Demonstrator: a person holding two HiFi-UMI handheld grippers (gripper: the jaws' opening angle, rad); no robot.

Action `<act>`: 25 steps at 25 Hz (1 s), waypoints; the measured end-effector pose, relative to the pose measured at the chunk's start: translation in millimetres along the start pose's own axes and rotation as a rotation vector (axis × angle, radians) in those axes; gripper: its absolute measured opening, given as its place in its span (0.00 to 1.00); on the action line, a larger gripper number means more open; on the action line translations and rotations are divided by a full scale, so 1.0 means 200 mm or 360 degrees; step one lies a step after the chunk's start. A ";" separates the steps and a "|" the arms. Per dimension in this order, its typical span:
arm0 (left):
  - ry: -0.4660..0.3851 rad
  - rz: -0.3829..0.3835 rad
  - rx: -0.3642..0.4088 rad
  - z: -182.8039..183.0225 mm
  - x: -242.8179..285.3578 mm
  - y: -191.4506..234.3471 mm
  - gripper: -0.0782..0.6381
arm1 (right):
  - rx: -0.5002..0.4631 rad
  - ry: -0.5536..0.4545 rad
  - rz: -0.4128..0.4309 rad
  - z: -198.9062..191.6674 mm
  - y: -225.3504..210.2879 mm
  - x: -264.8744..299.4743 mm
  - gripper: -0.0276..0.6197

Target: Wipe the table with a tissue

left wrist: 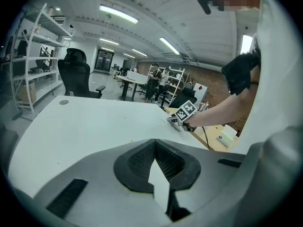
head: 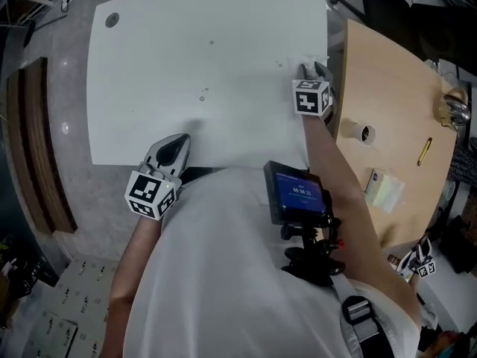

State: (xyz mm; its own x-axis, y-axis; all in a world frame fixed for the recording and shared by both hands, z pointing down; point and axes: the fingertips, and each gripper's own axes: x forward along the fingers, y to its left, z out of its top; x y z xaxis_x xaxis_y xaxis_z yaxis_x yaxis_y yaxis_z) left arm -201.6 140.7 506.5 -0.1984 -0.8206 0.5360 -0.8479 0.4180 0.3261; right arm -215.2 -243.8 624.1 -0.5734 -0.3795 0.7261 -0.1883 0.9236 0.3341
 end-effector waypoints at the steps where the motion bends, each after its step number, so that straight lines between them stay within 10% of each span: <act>1: -0.0001 0.0001 -0.0011 0.00 0.00 0.00 0.12 | -0.0013 0.0010 -0.0037 0.00 0.01 0.00 0.27; 15: -0.0019 0.0042 -0.0051 0.01 -0.04 0.12 0.12 | -0.0328 -0.0171 -0.0038 0.18 0.42 -0.04 0.22; 22: 0.0003 0.0001 -0.0027 0.00 -0.02 0.08 0.12 | -0.0625 -0.0407 0.0482 0.18 0.69 -0.16 0.22; 25: -0.0003 -0.0014 -0.0014 0.02 0.00 0.06 0.12 | -0.0439 -0.0486 0.0626 0.18 0.63 -0.23 0.23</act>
State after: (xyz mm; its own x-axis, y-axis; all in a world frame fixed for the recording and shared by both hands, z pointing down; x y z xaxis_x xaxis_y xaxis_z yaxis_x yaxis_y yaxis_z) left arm -213.9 143.6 507.9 -0.1916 -0.8251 0.5315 -0.8452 0.4140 0.3379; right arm -240.4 -108.2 611.2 -0.7705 0.0612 0.6345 0.2778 0.9281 0.2478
